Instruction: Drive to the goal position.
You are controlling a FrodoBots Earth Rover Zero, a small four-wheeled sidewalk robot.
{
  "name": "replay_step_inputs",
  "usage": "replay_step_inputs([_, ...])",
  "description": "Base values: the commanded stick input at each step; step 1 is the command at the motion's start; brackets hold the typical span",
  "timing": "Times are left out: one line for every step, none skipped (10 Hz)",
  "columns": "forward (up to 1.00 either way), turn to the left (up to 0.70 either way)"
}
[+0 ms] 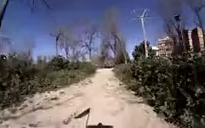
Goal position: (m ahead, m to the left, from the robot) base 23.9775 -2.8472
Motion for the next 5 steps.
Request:
replay_step_inputs([1.0, 0.0])
replay_step_inputs([1.0, 0.0])
replay_step_inputs([1.0, 0.0])
replay_step_inputs([1.0, 0.0])
replay_step_inputs([1.0, 0.0])
